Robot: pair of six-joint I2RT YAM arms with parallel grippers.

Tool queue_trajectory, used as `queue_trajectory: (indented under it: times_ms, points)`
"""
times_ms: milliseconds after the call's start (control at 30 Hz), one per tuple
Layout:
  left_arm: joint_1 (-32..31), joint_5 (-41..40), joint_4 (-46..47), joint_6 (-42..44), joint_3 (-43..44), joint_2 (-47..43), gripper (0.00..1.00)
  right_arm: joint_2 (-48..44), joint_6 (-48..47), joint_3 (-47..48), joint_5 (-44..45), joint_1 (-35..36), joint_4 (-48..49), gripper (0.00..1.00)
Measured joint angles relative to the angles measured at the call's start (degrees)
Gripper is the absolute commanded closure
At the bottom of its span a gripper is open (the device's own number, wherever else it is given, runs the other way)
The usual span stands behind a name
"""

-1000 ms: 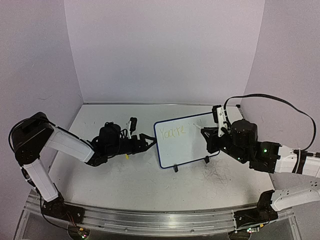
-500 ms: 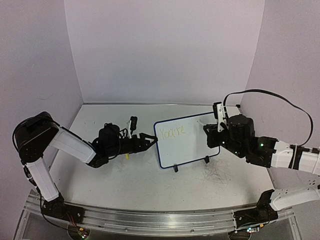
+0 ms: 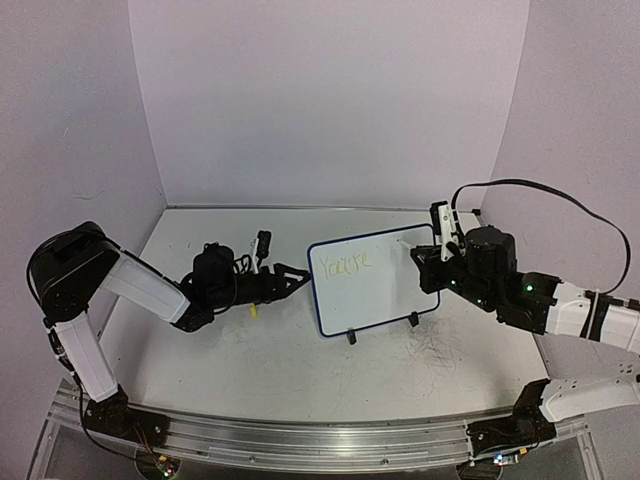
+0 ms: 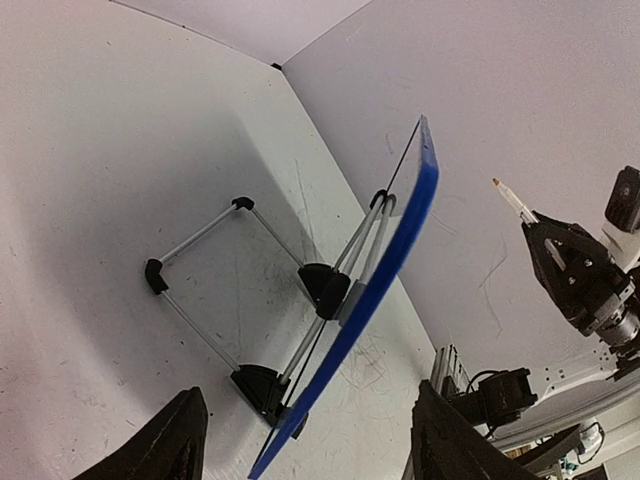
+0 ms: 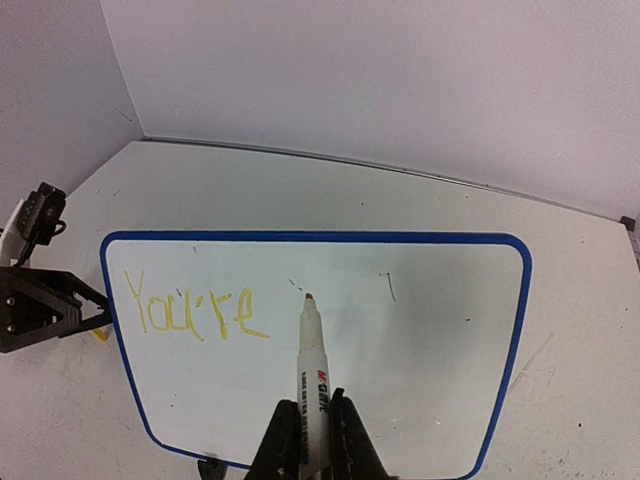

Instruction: Write a sentence on the whiteboard

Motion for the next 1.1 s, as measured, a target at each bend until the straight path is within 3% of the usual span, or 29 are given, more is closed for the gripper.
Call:
queue_trajectory:
  times_ms: [300,600,1100]
  points:
    - [2.24,2.3,-2.07,0.58,3.9,0.73,0.34,-0.13,-0.76,0.0,-2.16,0.0,0.05,1.0]
    - [2.24,2.12,-6.12,2.99,9.45,2.16,0.44,0.05,-0.76,0.0,-3.14,0.0,0.1,1.0]
    - [2.22,3.73,-7.55,4.18,10.49,3.49,0.66,0.91,-1.82,-2.5,-9.48,-4.18,1.98,1.0]
